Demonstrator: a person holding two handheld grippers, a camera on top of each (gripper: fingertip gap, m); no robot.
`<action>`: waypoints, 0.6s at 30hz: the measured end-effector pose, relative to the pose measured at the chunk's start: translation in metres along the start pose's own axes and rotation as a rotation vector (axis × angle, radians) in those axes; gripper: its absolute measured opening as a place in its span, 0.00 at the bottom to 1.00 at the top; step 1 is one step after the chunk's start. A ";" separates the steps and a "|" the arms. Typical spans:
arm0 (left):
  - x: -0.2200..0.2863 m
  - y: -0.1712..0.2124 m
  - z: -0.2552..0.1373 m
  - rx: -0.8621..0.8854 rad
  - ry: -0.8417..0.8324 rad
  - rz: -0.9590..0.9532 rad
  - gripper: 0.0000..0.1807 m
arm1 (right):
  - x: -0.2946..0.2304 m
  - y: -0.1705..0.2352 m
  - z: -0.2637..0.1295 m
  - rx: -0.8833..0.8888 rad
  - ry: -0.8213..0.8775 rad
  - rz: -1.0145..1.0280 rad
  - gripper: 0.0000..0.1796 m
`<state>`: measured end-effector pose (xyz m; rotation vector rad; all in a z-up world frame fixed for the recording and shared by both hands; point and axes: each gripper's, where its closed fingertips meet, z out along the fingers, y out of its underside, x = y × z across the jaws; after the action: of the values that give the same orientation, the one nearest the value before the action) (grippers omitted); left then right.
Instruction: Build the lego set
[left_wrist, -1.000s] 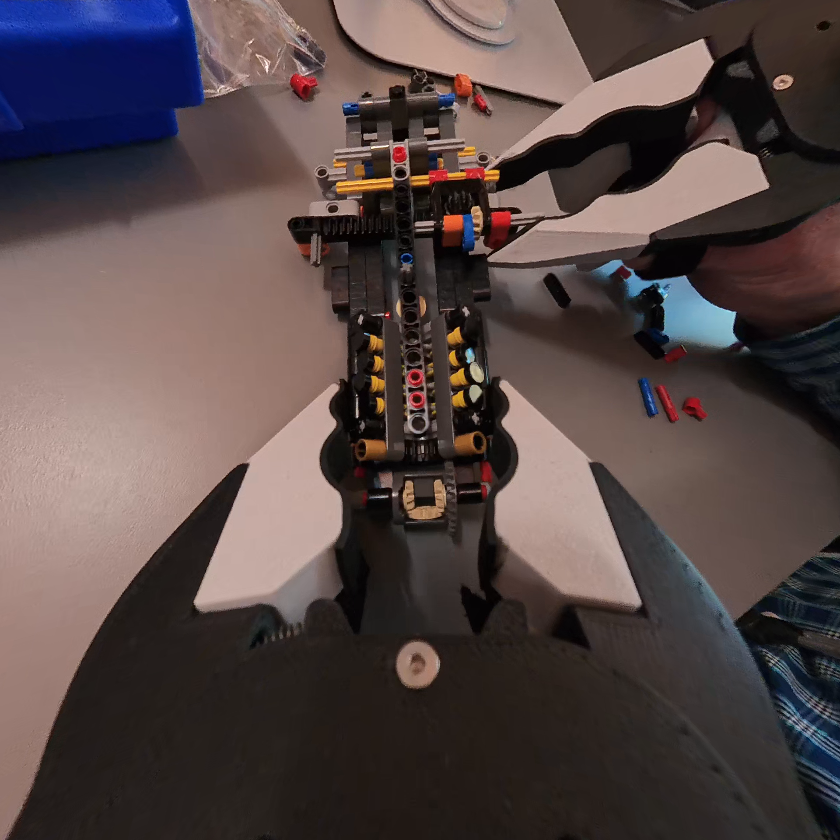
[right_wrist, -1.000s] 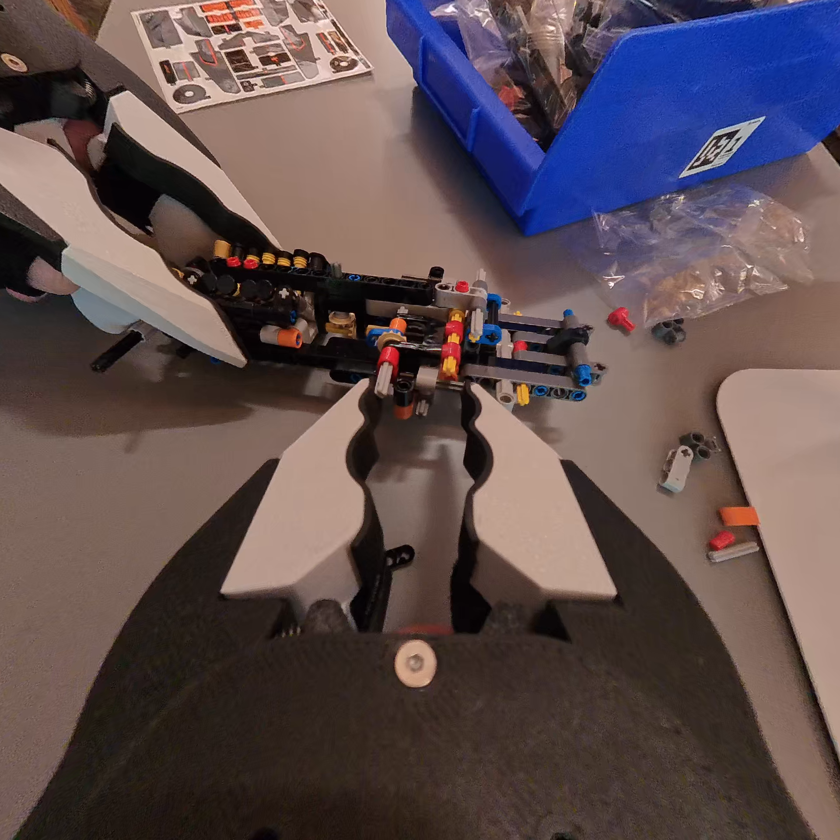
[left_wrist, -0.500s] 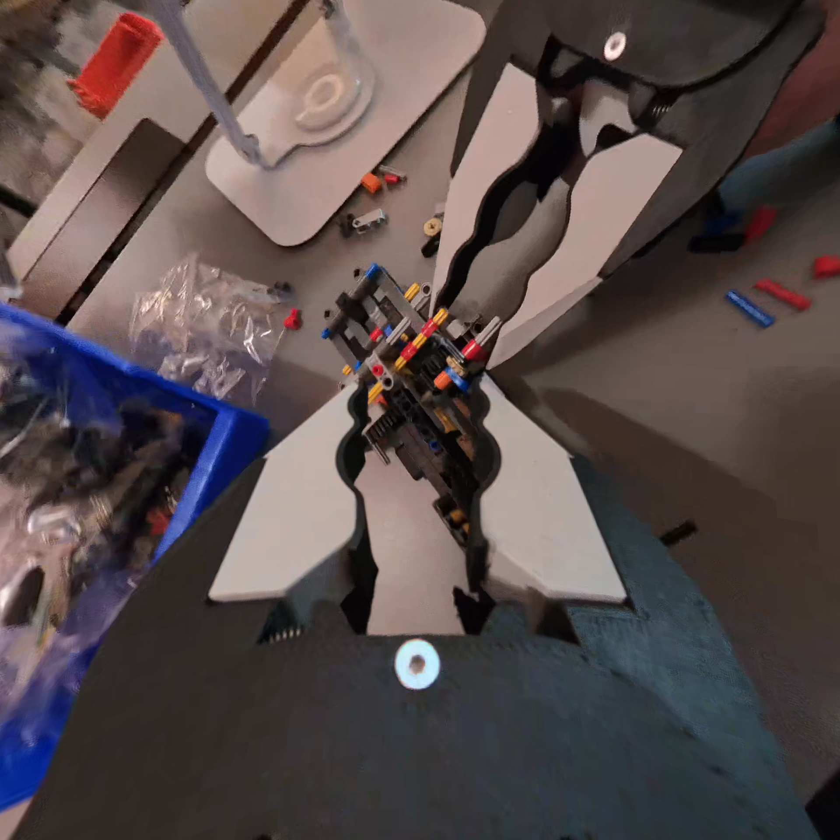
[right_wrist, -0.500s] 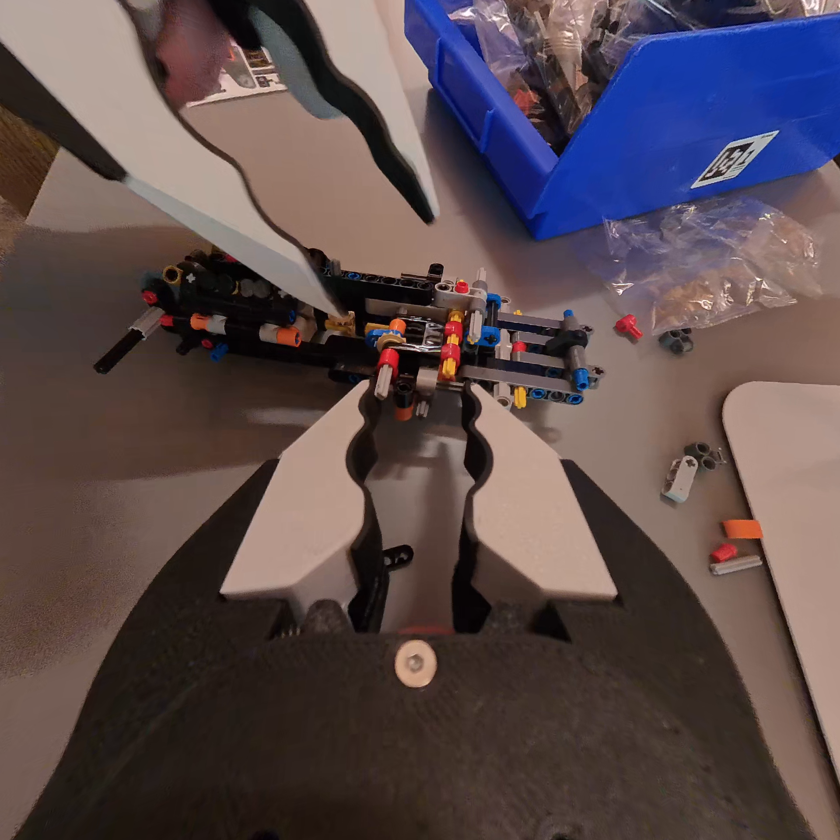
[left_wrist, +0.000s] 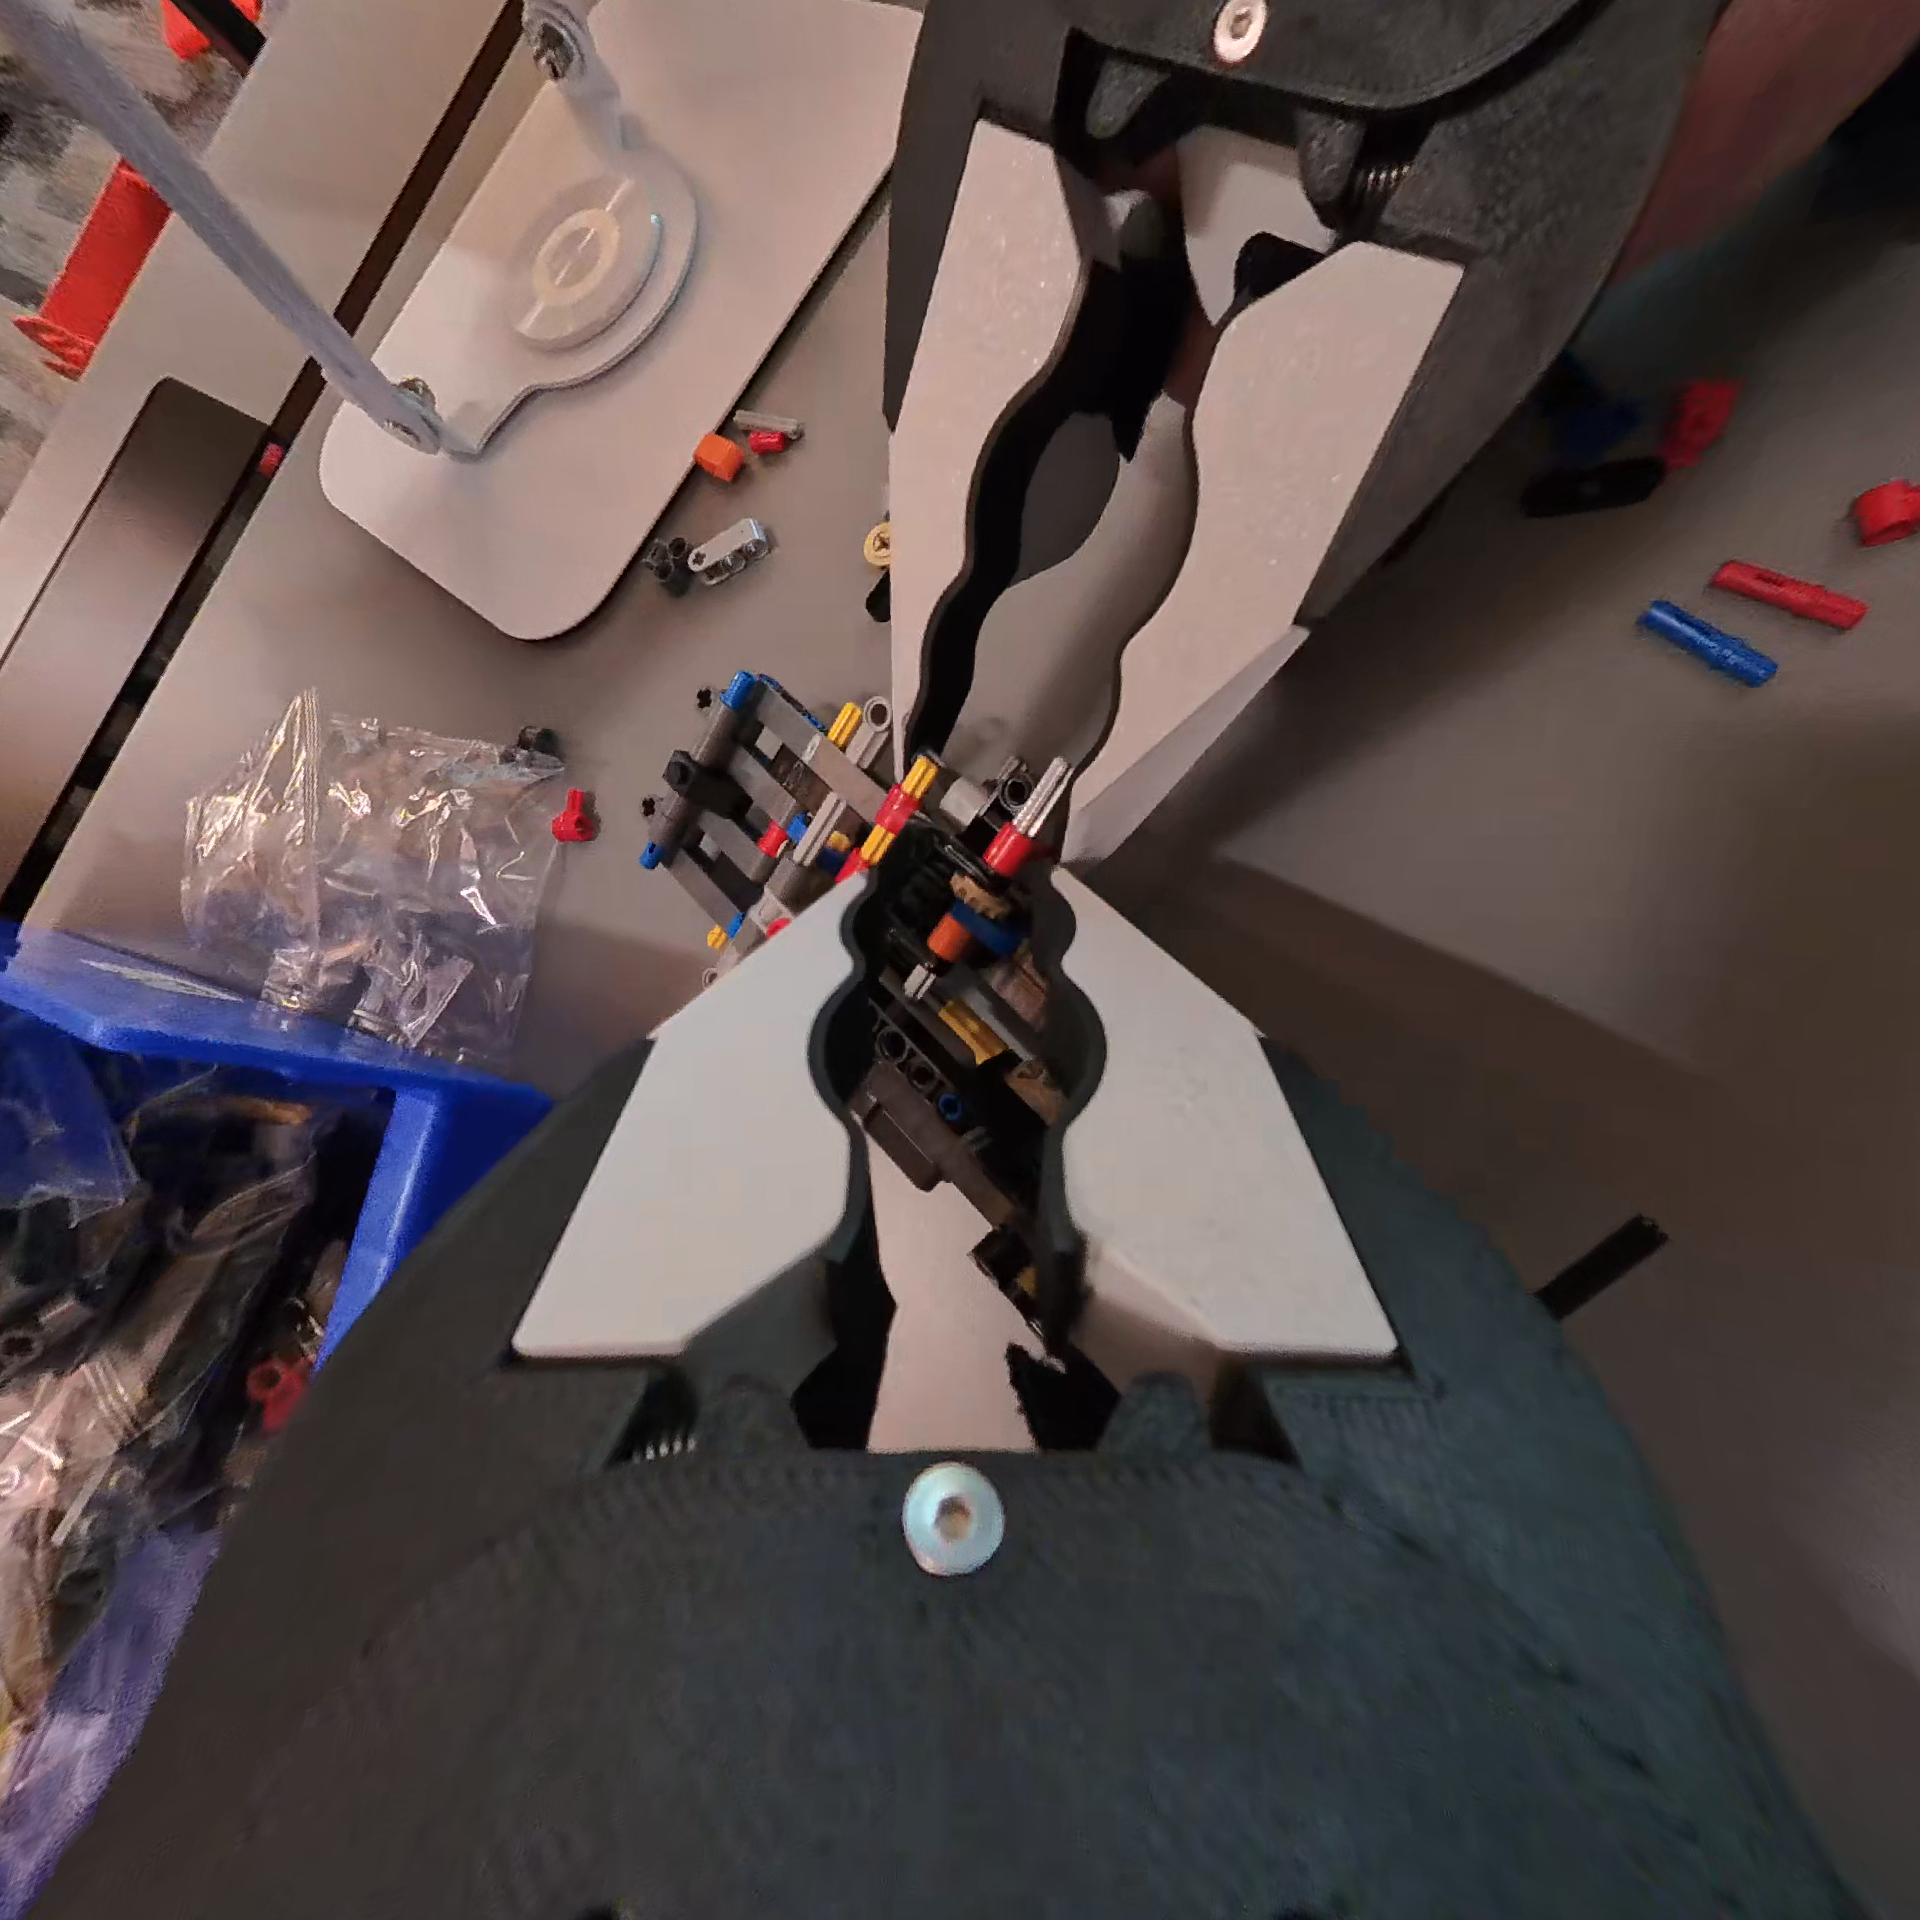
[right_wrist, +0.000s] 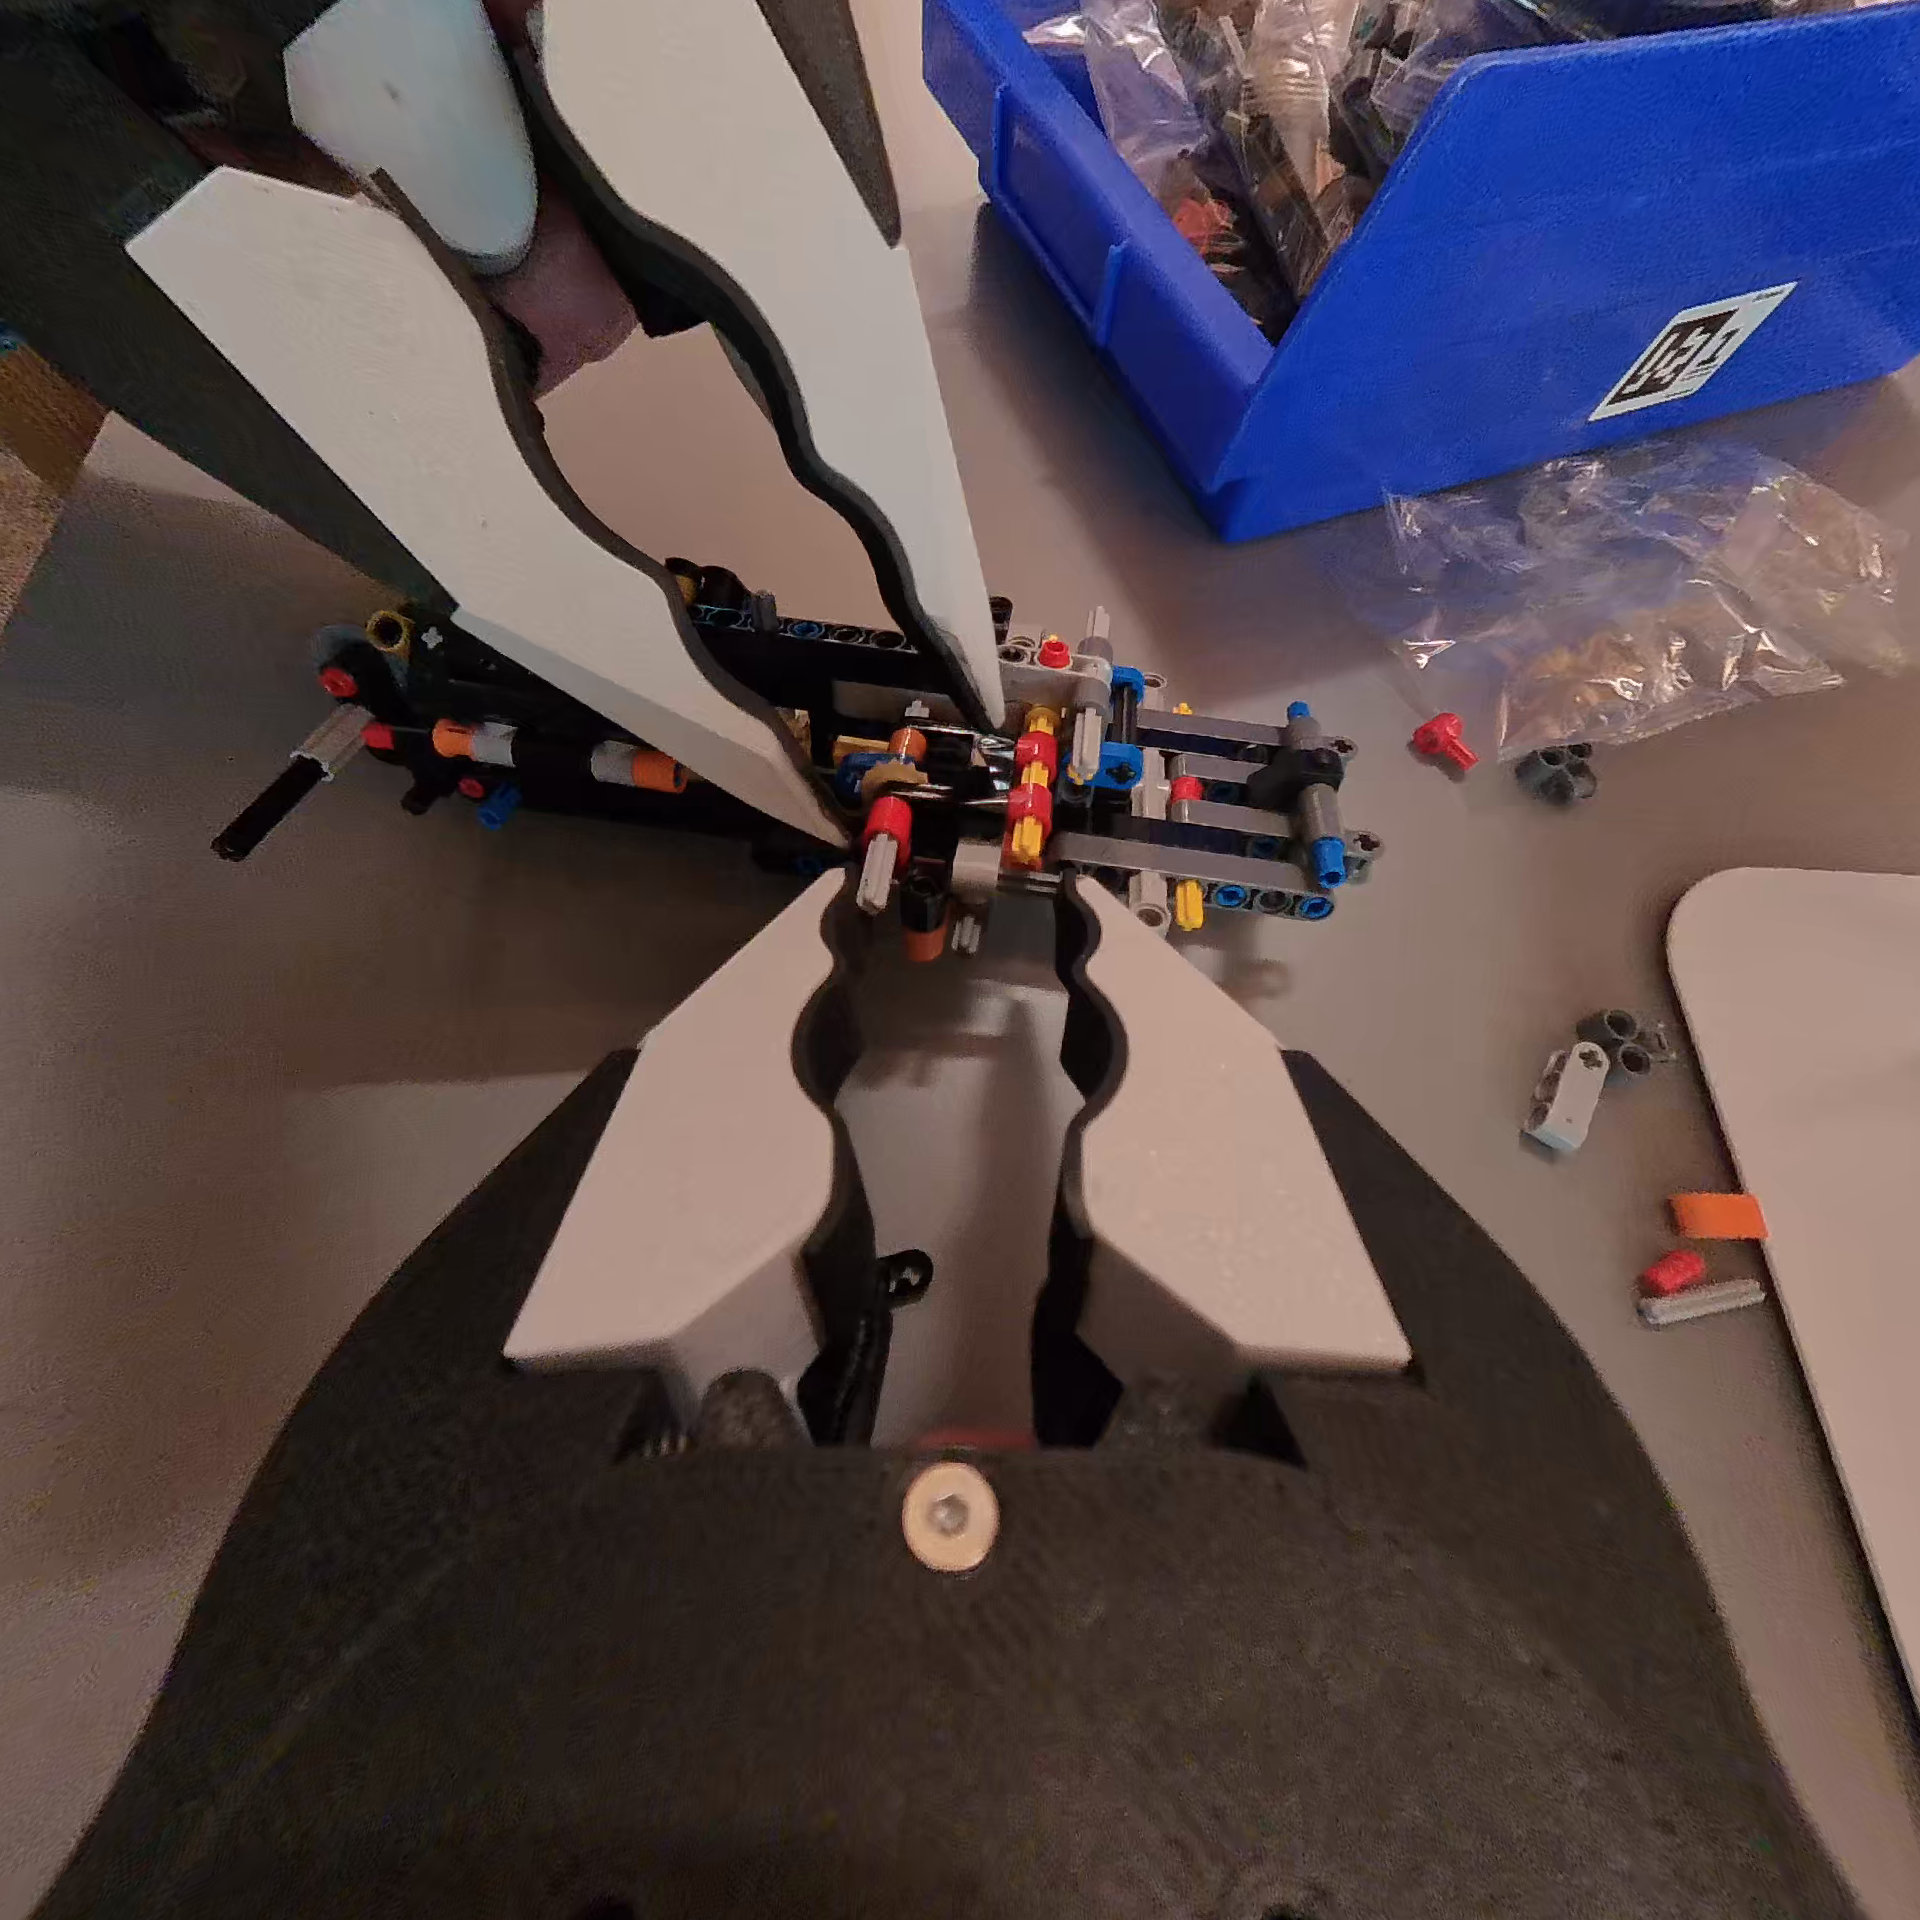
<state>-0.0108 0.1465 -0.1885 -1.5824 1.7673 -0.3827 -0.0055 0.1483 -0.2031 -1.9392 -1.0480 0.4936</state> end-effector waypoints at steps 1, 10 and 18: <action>0.001 -0.001 0.000 0.011 0.007 -0.010 0.14 | 0.000 0.000 0.000 0.001 -0.001 0.001 0.18; 0.002 -0.004 -0.002 0.078 0.004 0.002 0.08 | 0.002 -0.002 0.001 0.014 0.001 0.011 0.18; -0.005 -0.002 -0.005 0.088 0.001 0.009 0.11 | 0.000 -0.002 0.002 0.013 -0.003 0.003 0.19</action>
<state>-0.0132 0.1494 -0.1822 -1.5128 1.7343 -0.4506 -0.0074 0.1500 -0.2027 -1.9290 -1.0419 0.5040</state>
